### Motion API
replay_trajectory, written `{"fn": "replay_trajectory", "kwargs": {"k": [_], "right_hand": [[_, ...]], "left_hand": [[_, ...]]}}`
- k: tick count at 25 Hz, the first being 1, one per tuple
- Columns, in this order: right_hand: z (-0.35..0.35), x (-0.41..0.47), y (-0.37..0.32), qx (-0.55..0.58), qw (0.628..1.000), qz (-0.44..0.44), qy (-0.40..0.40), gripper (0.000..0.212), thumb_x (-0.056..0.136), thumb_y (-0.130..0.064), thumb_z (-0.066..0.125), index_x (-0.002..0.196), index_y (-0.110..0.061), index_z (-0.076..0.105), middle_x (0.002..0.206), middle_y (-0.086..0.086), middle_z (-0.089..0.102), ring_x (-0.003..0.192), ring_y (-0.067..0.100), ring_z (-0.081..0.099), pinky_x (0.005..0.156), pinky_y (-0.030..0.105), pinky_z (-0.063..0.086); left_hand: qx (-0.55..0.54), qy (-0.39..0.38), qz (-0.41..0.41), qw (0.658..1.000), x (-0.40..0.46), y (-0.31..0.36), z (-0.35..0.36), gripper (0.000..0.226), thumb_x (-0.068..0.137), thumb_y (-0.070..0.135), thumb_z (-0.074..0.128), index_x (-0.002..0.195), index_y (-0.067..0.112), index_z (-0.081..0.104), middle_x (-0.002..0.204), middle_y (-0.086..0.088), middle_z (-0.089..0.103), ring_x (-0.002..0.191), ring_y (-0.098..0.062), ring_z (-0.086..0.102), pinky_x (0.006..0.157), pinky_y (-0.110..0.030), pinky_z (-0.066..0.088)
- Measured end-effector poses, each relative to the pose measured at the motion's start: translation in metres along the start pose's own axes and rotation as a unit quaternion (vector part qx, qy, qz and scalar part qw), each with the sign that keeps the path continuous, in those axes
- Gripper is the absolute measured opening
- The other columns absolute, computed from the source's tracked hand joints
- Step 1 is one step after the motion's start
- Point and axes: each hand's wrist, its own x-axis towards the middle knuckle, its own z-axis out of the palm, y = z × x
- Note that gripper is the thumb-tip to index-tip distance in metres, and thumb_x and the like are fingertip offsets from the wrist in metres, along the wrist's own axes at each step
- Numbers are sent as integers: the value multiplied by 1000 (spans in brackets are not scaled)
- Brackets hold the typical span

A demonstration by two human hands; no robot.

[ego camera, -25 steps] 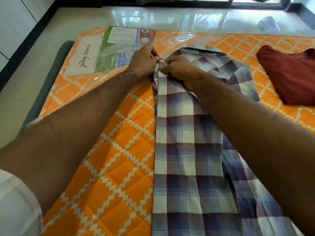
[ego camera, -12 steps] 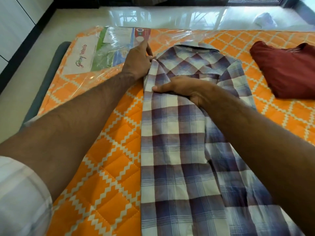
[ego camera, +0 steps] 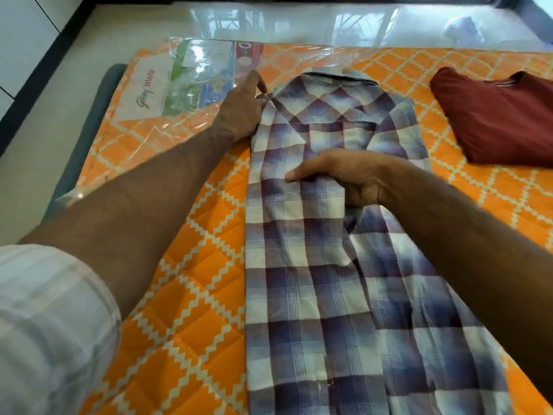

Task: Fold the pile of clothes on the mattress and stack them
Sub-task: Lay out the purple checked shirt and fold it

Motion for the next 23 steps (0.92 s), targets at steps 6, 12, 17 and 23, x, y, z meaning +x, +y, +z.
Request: {"fn": "replay_trajectory", "kwargs": {"k": [6, 12, 17, 23], "right_hand": [[36, -43, 57, 54, 984, -93, 143, 45, 82, -33, 82, 119, -13, 66, 110, 7, 76, 101, 25, 73, 93, 43, 58], [57, -78, 87, -160, 975, -18, 153, 53, 77, -53, 82, 107, -12, 67, 103, 6, 71, 95, 21, 67, 83, 36, 53], [79, -110, 130, 156, 986, -8, 64, 45, 87, -22, 78, 126, -2, 65, 112, 17, 75, 103, 32, 73, 94, 46, 58], [116, -134, 145, 268, 963, -8, -6, 47, 90, -24, 74, 128, 2, 63, 121, 22, 70, 109, 35, 70, 102, 48, 52]], "left_hand": [[-137, -63, -113, 982, -62, 27, -30, 59, 98, 37, 60, 144, 11, 35, 137, -9, 50, 121, -21, 53, 101, -37, 47], [-132, -86, -181, 971, -177, 59, -39, 75, 87, 39, 76, 143, 11, 34, 136, -10, 50, 117, -22, 55, 92, -36, 50], [-180, -180, -266, 930, -267, 81, -44, 60, 84, 55, 73, 118, 11, 53, 100, -7, 67, 85, -18, 67, 66, -32, 56], [-211, -179, -298, 914, -330, 110, -58, 31, 97, 43, 64, 78, 19, 69, 54, 7, 63, 54, -14, 65, 49, -27, 48]]}}
